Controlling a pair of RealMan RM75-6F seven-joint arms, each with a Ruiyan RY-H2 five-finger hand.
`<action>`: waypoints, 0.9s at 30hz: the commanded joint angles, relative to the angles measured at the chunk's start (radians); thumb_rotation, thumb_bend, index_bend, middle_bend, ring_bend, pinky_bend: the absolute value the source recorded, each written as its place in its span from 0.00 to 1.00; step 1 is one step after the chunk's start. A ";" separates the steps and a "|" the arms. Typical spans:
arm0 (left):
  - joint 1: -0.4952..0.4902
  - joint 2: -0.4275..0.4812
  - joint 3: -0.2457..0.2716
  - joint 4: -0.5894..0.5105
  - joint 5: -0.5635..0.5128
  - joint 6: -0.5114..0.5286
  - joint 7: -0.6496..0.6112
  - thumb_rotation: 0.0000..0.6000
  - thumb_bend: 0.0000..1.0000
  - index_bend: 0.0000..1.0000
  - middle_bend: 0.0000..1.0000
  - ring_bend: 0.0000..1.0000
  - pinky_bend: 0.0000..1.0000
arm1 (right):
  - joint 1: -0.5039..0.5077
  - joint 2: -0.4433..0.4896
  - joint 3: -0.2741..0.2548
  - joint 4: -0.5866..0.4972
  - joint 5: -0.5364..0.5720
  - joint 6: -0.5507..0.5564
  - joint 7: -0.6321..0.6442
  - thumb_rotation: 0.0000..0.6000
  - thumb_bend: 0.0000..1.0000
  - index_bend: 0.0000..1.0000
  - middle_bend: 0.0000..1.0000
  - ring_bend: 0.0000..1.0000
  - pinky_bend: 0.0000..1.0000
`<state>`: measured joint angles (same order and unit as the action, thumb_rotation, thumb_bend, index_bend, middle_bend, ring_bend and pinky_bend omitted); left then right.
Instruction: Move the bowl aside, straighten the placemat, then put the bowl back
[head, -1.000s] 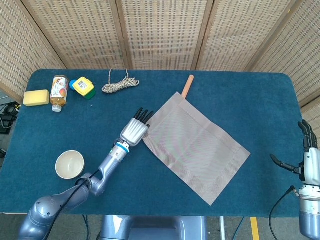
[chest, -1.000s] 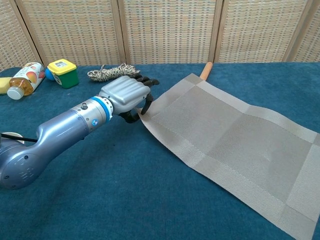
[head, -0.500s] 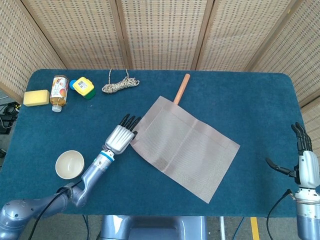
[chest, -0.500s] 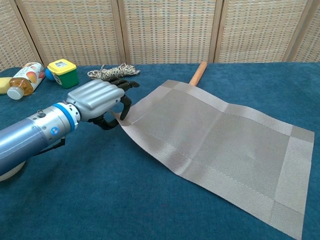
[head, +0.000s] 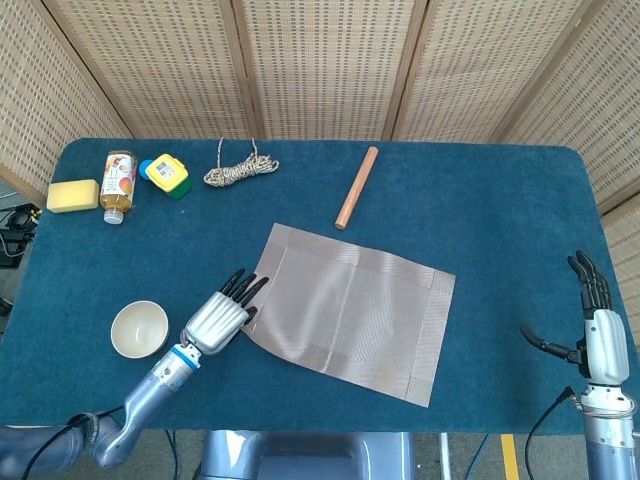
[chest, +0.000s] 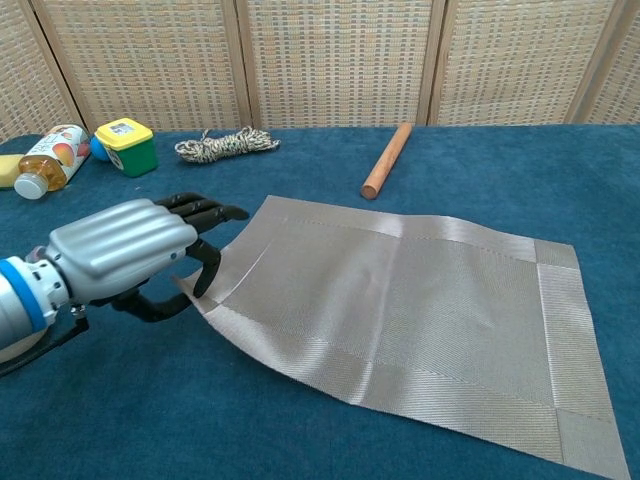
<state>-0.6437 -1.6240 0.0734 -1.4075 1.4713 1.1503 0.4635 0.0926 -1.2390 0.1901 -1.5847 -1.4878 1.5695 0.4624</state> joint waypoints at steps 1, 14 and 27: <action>0.044 0.051 0.049 -0.076 0.034 0.032 0.040 1.00 0.53 0.60 0.00 0.00 0.00 | -0.005 0.005 -0.004 -0.008 -0.010 0.011 0.002 1.00 0.28 0.10 0.00 0.00 0.00; 0.103 0.121 0.134 -0.227 0.151 0.063 0.115 1.00 0.53 0.60 0.00 0.00 0.00 | -0.020 0.017 -0.037 -0.038 -0.064 0.042 -0.002 1.00 0.28 0.10 0.00 0.00 0.00; 0.110 0.105 0.144 -0.254 0.183 0.005 0.139 1.00 0.52 0.55 0.00 0.00 0.00 | -0.015 0.022 -0.034 -0.037 -0.048 0.032 0.006 1.00 0.28 0.10 0.00 0.00 0.00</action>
<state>-0.5343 -1.5191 0.2185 -1.6612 1.6537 1.1556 0.6034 0.0765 -1.2175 0.1557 -1.6225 -1.5371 1.6027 0.4672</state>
